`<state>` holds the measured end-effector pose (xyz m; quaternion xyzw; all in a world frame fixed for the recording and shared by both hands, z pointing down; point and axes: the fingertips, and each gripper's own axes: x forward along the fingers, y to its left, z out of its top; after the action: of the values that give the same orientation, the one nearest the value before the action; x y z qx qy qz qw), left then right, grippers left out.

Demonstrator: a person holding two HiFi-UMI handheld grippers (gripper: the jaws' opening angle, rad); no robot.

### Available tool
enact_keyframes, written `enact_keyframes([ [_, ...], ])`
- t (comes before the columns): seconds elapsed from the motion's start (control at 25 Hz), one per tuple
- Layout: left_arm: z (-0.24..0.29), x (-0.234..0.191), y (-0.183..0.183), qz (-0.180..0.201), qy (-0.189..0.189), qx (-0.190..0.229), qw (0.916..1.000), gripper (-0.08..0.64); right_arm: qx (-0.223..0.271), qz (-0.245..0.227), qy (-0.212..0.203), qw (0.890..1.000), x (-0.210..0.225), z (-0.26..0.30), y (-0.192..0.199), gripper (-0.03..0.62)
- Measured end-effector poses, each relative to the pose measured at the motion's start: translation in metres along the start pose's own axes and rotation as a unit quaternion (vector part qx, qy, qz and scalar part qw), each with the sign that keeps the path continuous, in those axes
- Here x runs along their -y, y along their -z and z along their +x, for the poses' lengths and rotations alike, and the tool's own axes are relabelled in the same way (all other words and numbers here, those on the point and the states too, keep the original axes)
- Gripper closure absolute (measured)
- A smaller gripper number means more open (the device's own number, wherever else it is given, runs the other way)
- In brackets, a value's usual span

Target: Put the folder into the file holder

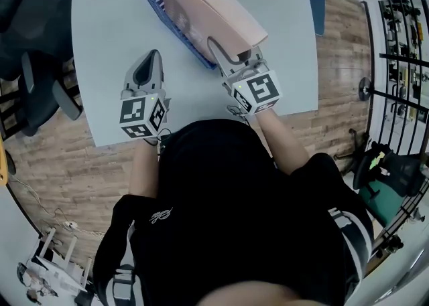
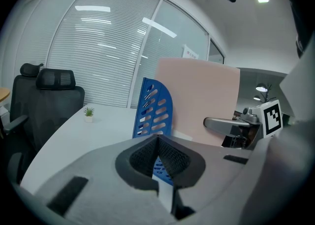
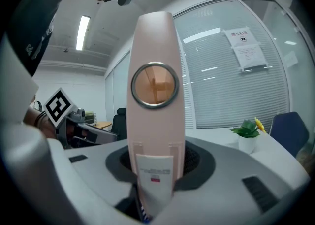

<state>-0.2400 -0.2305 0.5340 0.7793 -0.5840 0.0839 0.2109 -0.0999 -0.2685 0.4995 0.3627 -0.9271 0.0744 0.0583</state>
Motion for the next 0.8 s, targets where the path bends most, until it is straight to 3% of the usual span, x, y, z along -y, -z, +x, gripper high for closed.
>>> enact_keyframes([
  [0.8, 0.002, -0.006, 0.009, -0.003, -0.003, -0.005, 1.0000, 0.561, -0.032, -0.013, 0.005, 0.999, -0.005, 0.008, 0.023, 0.436],
])
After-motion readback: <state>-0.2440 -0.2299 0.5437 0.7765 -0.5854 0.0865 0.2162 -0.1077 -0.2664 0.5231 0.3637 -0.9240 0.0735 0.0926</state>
